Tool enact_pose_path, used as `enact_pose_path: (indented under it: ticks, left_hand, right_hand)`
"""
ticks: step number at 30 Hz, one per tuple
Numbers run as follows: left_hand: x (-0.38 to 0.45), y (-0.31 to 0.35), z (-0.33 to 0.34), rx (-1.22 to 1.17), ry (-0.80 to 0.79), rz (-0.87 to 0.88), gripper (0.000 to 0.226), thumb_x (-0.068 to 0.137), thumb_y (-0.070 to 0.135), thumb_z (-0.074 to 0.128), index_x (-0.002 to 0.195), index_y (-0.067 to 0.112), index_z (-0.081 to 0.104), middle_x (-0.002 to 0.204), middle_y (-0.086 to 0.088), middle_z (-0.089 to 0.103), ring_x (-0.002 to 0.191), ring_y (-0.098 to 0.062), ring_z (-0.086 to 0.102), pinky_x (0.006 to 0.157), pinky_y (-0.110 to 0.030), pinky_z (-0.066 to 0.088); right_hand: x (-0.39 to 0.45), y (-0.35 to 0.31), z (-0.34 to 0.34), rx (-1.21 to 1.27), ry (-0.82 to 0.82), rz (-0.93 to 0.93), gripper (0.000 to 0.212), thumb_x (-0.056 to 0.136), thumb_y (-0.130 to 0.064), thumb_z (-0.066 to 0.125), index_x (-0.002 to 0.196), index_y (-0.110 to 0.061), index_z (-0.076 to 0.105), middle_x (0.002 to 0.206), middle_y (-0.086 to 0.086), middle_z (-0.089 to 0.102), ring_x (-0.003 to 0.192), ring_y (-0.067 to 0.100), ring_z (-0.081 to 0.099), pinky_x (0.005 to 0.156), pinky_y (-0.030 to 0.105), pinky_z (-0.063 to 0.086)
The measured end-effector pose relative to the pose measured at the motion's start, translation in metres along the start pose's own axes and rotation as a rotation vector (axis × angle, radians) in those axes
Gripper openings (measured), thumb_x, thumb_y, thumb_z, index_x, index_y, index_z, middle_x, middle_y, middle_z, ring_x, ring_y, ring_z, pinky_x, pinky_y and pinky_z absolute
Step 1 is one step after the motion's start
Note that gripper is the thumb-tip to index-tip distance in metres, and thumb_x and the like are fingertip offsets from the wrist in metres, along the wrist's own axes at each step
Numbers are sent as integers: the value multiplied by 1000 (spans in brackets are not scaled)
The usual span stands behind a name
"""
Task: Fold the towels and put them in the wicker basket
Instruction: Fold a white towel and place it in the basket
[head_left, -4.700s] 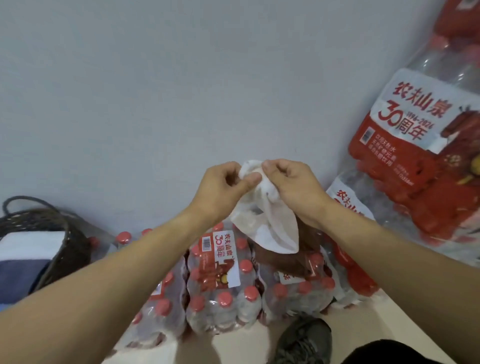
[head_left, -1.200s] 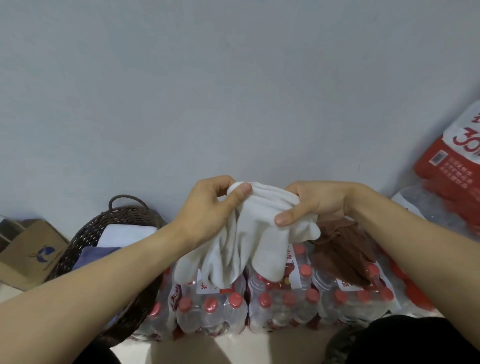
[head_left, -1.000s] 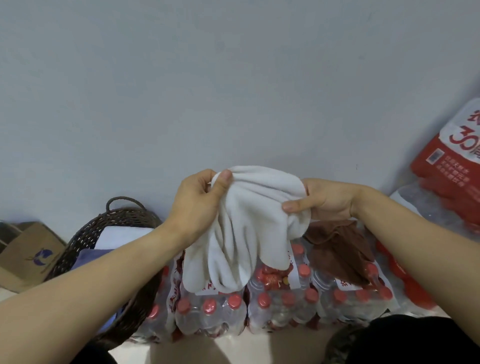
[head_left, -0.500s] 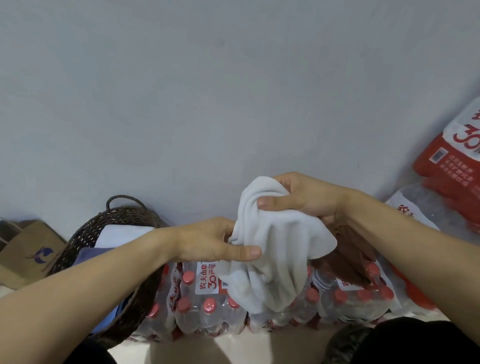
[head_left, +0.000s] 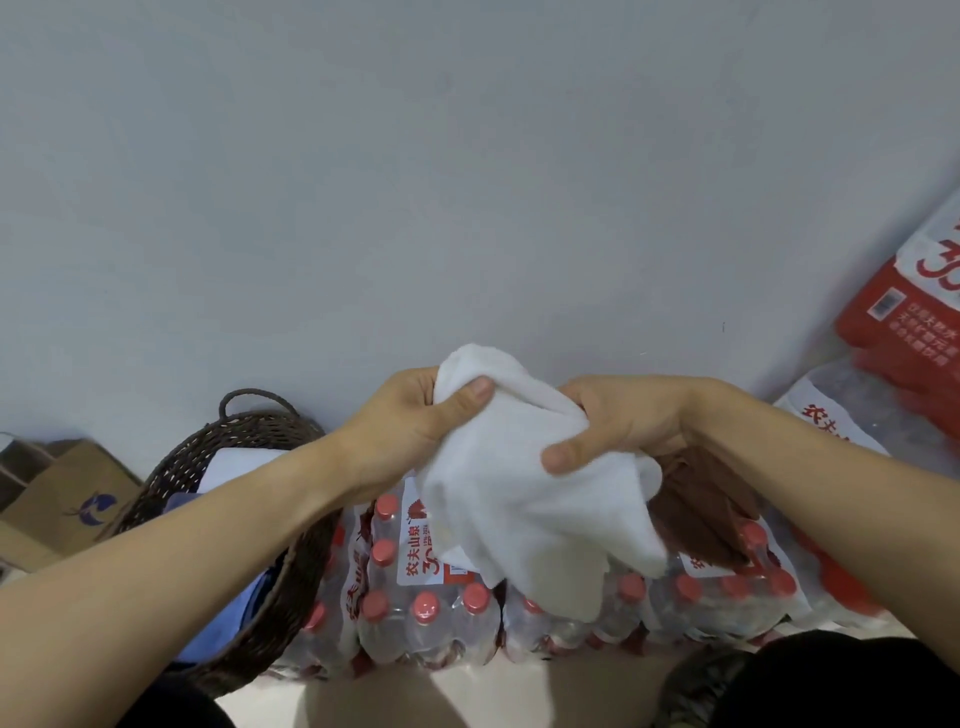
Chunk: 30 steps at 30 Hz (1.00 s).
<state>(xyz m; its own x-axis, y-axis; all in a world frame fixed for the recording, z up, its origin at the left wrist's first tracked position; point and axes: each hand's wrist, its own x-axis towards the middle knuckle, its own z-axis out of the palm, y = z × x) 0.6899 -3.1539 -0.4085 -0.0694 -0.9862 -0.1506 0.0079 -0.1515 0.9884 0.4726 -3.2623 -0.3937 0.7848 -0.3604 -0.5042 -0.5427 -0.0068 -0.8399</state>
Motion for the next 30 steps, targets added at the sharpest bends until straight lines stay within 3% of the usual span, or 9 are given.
enact_pose_path:
  ticks: [3, 7, 9, 13, 16, 20, 24, 26, 30]
  left_hand:
    - [-1, 2, -5, 69, 99, 25, 36, 90, 41, 62, 102, 8, 71, 100, -13, 75, 93, -32, 72, 82, -43, 58]
    - [0, -2, -24, 372, 262, 108, 18, 94, 36, 62, 96, 20, 72, 90, 2, 76, 83, -14, 73, 73, -28, 57]
    - [1, -6, -37, 568, 316, 155, 10, 92, 33, 64, 95, 25, 70, 85, 11, 75, 78, -1, 69, 64, -14, 50]
    - [5, -22, -55, 754, 365, 107, 12, 92, 33, 64, 96, 23, 68, 86, 11, 71, 80, -3, 66, 63, -19, 47]
    - [5, -29, -57, 746, 336, 73, 12, 93, 31, 62, 97, 21, 66, 87, 12, 70, 76, 3, 63, 59, -11, 43]
    - [1, -32, -51, 675, 282, 103, 5, 94, 28, 62, 89, 29, 61, 82, 15, 68, 70, 13, 62, 57, -4, 40]
    - [-2, -47, -55, 832, 232, 15, 15, 93, 32, 62, 89, 18, 58, 84, 5, 65, 76, -11, 60, 64, -20, 43]
    - [-4, -57, -61, 894, 204, -52, 20, 93, 34, 61, 83, 20, 51, 77, 5, 57, 69, -12, 52, 59, -21, 36]
    - [-8, -73, -70, 882, 182, -164, 28, 94, 34, 61, 106, 9, 56, 96, -1, 61, 91, -21, 57, 77, -29, 41]
  right_hand:
    - [-2, 11, -8, -228, -200, 191, 35, 74, -11, 84, 108, -9, 72, 110, 9, 74, 102, 27, 71, 89, 40, 57]
    - [-4, 30, -25, -223, -203, 350, 31, 79, -12, 80, 109, -4, 72, 111, 13, 73, 103, 30, 70, 96, 43, 53]
    - [-2, 41, -30, -95, -87, 366, 29, 83, -7, 75, 110, 2, 70, 110, 17, 73, 100, 31, 70, 91, 42, 55]
    - [22, 56, -29, 43, 389, 179, 14, 85, -11, 73, 96, -2, 70, 92, 14, 75, 76, 24, 72, 68, 33, 55]
    - [50, 68, -10, 65, 534, 92, 39, 76, -33, 84, 99, -3, 72, 93, 11, 76, 81, 27, 73, 74, 37, 58]
    - [85, 94, 42, -414, 219, 174, 70, 53, -57, 90, 109, -24, 64, 103, -11, 69, 101, 17, 66, 84, 28, 53]
    - [109, 142, 92, -857, 243, 177, 93, 58, -60, 82, 135, -30, 40, 128, 0, 41, 122, 25, 39, 99, 37, 38]
    - [115, 154, 103, -818, 300, 232, 79, 68, -57, 77, 133, -28, 44, 132, 4, 39, 120, 25, 42, 100, 38, 41]
    - [125, 142, 97, -834, 180, 246, 25, 83, -37, 69, 94, -18, 57, 100, 5, 64, 86, 18, 57, 78, 25, 48]
